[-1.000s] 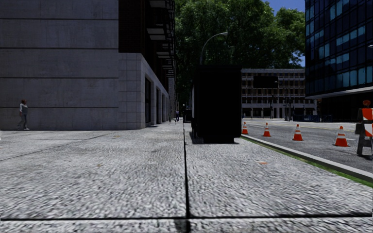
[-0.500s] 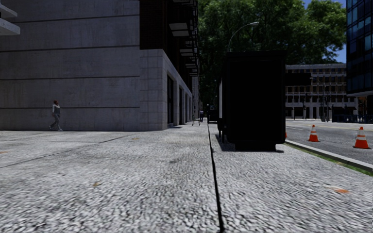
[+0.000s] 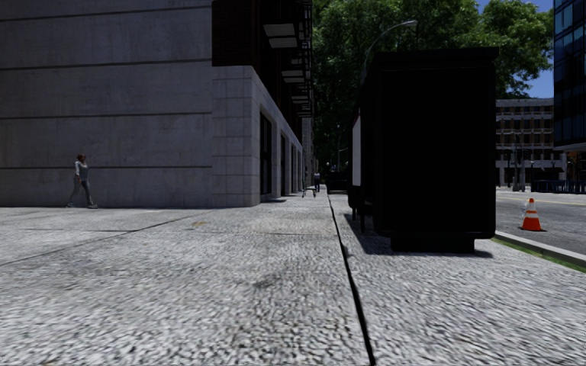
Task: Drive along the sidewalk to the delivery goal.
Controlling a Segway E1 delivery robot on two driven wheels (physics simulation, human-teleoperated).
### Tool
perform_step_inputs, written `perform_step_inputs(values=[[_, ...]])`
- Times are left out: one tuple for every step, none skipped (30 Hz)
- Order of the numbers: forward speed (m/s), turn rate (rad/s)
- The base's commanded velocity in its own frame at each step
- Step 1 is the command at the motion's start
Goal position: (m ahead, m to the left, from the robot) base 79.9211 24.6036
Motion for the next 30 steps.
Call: perform_step_inputs(values=[[1.97,0.00],[1.97,0.00],[1.97,0.00],[1.97,0.00],[1.97,0.00],[1.97,0.00],[1.97,0.00],[1.97,0.00],[1.97,0.00],[1.97,0.00],[1.97,0.00],[1.97,0.00],[1.97,0.00],[1.97,0.00],[1.97,0.00],[1.97,0.00],[1.97,0.00],[1.97,0.00],[1.97,0.00],[1.97,0.00],[1.97,-0.19],[1.97,-0.19],[1.97,-0.19],[1.97,-0.19],[1.97,-0.19],[1.97,-0.19],[1.97,-0.19],[1.97,-0.19],[1.97,-0.19],[1.97,-0.19]])
